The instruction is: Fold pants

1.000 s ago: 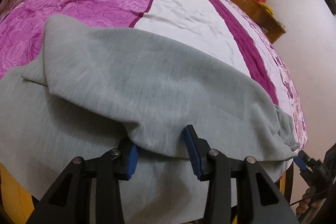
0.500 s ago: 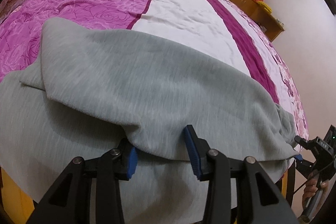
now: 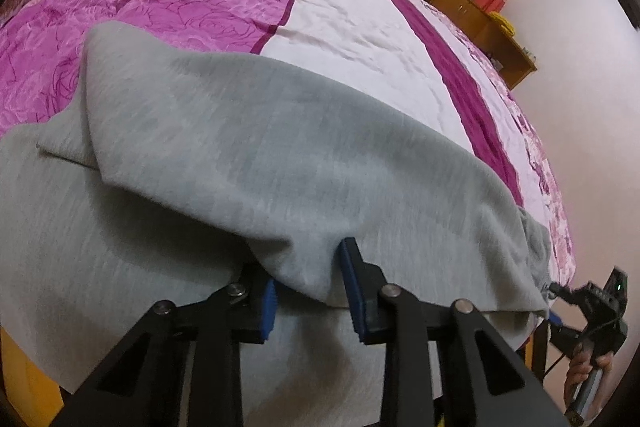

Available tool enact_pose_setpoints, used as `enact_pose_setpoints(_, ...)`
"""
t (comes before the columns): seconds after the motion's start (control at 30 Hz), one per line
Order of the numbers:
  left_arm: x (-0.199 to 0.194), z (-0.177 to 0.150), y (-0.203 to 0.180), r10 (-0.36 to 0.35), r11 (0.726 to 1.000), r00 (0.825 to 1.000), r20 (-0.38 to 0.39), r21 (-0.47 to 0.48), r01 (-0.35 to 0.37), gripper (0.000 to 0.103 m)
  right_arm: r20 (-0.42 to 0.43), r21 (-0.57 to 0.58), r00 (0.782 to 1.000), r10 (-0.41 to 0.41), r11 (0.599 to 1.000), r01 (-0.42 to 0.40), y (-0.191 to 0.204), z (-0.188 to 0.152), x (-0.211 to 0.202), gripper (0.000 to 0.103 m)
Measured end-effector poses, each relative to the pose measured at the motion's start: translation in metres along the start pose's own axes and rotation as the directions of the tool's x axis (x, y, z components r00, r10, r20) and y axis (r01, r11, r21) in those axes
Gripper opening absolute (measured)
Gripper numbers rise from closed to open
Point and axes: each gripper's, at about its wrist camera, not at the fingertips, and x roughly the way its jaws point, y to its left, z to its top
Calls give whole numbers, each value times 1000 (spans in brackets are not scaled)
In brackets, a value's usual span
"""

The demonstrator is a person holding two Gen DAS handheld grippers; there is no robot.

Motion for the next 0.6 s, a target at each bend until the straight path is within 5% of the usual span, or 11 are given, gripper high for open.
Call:
enact_pose_setpoints(0.23, 0, 0, -1, 4, 1000, 1000, 4, 7, -4, 26, -8, 3, 999, 51, 999, -51, 3, -6, -4, 37)
enact_pose_setpoints(0.37, 0, 1, 1, -37, 999, 999, -5, -1, 37, 3, -2, -70, 1000, 24, 997, -24, 23, -8, 1, 37)
enact_pose_setpoints(0.4, -2, 2, 1, -44, 999, 999, -1, -5, 44, 3, 5, -92, 1000, 4, 996, -3, 26, -7, 3, 33)
enact_pose_setpoints(0.47, -11, 2, 0, -56, 998, 998, 18, -1, 56, 3, 19, -130, 999, -31, 991, 33, 26, -2, 3, 8)
enact_pose_setpoints(0.6, -40, 4, -10, -55, 998, 996, 63, 32, 53, 3, 50, -170, 998, -27, 985, 35, 25, 12, -10, 3)
